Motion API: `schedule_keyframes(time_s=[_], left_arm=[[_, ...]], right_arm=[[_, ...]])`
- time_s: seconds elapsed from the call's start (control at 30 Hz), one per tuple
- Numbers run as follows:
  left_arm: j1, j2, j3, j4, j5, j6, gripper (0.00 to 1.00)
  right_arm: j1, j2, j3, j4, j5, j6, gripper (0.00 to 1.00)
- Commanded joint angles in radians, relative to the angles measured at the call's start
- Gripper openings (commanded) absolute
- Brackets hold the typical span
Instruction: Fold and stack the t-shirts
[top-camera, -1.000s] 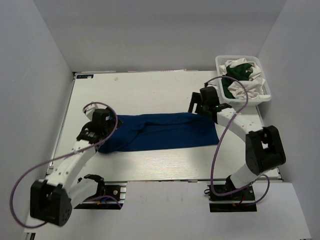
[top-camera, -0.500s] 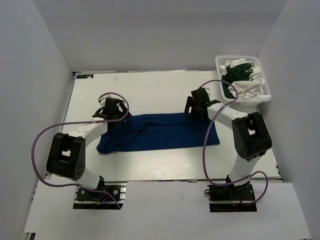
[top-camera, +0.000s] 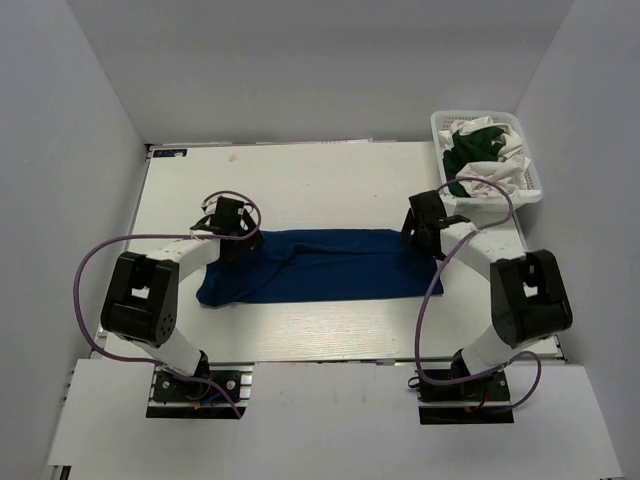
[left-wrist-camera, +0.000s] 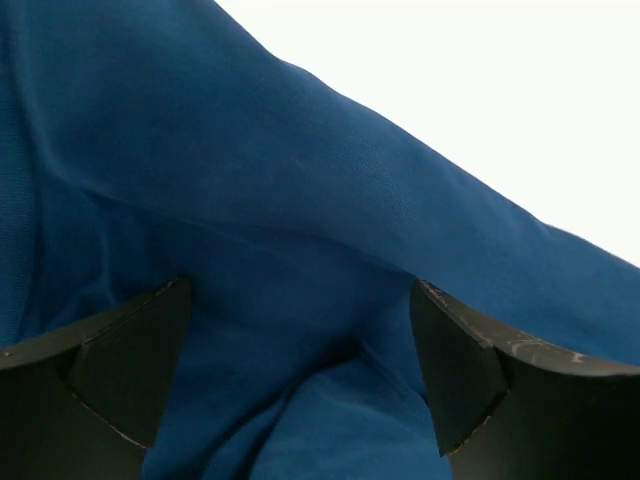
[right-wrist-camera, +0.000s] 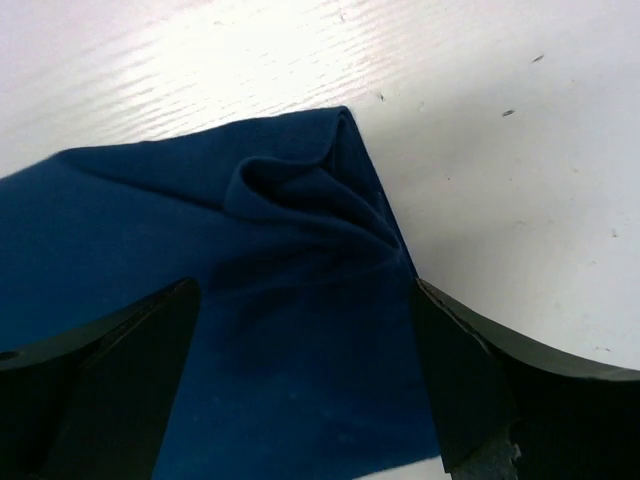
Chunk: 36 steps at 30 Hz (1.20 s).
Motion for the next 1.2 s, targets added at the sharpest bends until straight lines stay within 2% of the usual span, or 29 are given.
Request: schedule_keyframes(time_s=[0.0, 0.13, 0.17, 0.33, 0.53, 0.63, 0.67, 0.7, 0.77, 0.8, 0.87, 0.9, 0.97, 1.17], left_arm=[[-0.015, -0.043, 0.013, 0.001, 0.130, -0.007, 0.99], [-0.015, -0.072, -0.036, 0.056, 0.236, -0.007, 0.99], [-0.015, -0.087, -0.050, 0.056, 0.261, -0.007, 0.99], [-0.015, -0.136, -0.074, 0.066, 0.280, -0.007, 0.99], [-0.024, -0.213, -0.074, -0.009, 0.149, 0.002, 1.00], [-0.024, -0.225, -0.050, -0.043, 0.073, 0.012, 1.00], [-0.024, -0.225, -0.034, -0.098, 0.007, -0.010, 1.00], [-0.004, -0.225, -0.019, -0.117, -0.016, -0.022, 1.00], [0.008, -0.193, 0.012, -0.117, -0.056, -0.022, 1.00], [0.008, -0.175, 0.030, -0.117, -0.056, -0.022, 1.00], [0.032, -0.099, 0.111, -0.160, -0.017, -0.010, 1.00], [0.033, -0.069, 0.154, -0.175, -0.004, -0.010, 1.00], [0.057, 0.012, 0.182, -0.186, 0.028, -0.010, 1.00], [0.105, 0.147, 0.237, -0.210, 0.069, -0.010, 1.00]], right_arm=[[-0.004, -0.094, -0.018, 0.013, 0.007, 0.001, 0.90], [-0.005, -0.156, -0.027, 0.053, 0.003, -0.039, 0.90], [-0.004, -0.158, -0.026, 0.019, 0.011, -0.039, 0.90], [-0.004, -0.216, -0.059, 0.030, -0.032, -0.047, 0.90], [0.007, -0.267, -0.067, 0.034, -0.075, -0.078, 0.90], [0.054, -0.298, -0.075, 0.134, -0.205, -0.193, 0.90], [0.073, -0.299, -0.067, 0.149, -0.240, -0.234, 0.90], [0.091, -0.284, -0.049, 0.190, -0.338, -0.263, 0.90], [0.194, -0.252, -0.018, 0.206, -0.394, -0.311, 0.90], [0.220, -0.188, 0.037, 0.249, -0.497, -0.344, 0.90], [0.329, -0.149, 0.071, 0.284, -0.552, -0.384, 0.90], [0.372, -0.081, 0.121, 0.322, -0.635, -0.416, 0.90], [0.441, -0.004, 0.199, 0.393, -0.683, -0.481, 0.90], [0.551, 0.286, 0.434, 0.399, -0.707, -0.621, 0.90]])
